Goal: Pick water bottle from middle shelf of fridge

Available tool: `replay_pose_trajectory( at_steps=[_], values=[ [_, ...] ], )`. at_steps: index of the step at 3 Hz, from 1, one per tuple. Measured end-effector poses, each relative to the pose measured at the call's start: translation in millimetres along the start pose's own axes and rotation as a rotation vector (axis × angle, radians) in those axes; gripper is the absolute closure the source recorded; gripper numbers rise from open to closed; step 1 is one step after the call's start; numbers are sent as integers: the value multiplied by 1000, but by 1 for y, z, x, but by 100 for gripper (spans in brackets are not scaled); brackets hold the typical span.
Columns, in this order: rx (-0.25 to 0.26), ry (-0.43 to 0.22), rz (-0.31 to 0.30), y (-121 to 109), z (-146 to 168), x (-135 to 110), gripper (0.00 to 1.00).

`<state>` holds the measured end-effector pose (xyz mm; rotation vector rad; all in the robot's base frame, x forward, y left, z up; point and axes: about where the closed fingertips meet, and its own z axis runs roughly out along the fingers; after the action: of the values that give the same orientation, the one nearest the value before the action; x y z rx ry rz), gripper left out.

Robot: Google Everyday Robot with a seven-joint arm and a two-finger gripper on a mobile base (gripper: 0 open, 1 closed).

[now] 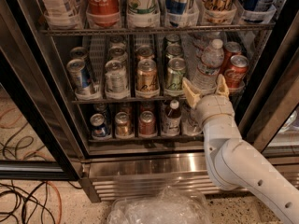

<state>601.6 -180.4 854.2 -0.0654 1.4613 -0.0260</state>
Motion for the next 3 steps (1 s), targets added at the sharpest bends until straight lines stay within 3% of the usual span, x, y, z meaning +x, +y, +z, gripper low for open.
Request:
replay_pose_trajectory(
  at_steps=[3],
  values=[
    [59,-30,24,-14,28,-1,29]
  ],
)
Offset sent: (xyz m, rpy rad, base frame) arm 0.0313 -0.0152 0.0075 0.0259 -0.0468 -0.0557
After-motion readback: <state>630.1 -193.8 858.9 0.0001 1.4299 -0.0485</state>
